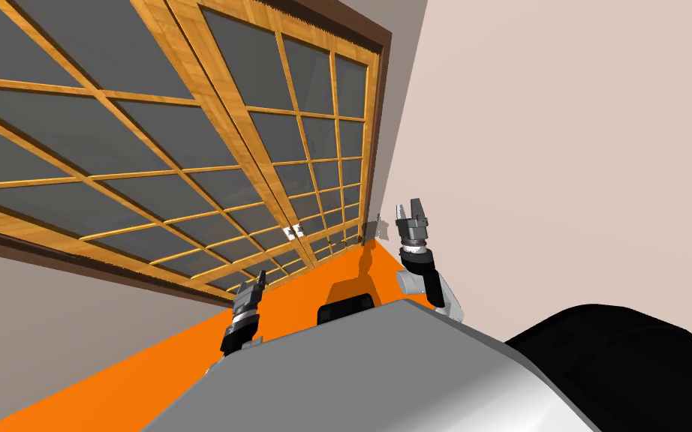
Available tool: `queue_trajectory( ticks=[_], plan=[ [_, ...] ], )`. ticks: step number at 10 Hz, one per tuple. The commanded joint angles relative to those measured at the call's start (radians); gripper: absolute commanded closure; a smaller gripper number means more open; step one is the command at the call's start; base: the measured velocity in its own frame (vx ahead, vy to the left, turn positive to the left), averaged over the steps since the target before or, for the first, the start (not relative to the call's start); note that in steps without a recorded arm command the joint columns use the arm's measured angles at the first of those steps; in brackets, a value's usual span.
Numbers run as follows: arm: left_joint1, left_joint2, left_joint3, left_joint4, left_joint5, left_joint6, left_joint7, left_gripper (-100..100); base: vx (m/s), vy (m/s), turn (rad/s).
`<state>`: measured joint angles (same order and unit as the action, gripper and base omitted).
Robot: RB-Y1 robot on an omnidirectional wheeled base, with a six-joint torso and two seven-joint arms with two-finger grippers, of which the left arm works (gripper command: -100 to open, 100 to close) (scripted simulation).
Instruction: Pull the door open
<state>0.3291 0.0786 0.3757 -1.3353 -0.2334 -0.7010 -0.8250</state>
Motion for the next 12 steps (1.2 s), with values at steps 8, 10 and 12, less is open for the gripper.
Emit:
queue_trajectory(
  ticks=[8,10,12],
  plan=[
    [-0.043,-0.021,0.056,0.148,-0.044,-0.052,-0.159,-100,0.1,0.007,-0.023],
    [-0.051,-0.027,0.068,0.178,-0.053,-0.063,-0.192,-100,0.09,0.008,-0.021],
    [-0.063,-0.037,0.084,0.218,-0.065,-0.078,-0.237,-100,0.113,-0.012,-0.028]
  ],
)
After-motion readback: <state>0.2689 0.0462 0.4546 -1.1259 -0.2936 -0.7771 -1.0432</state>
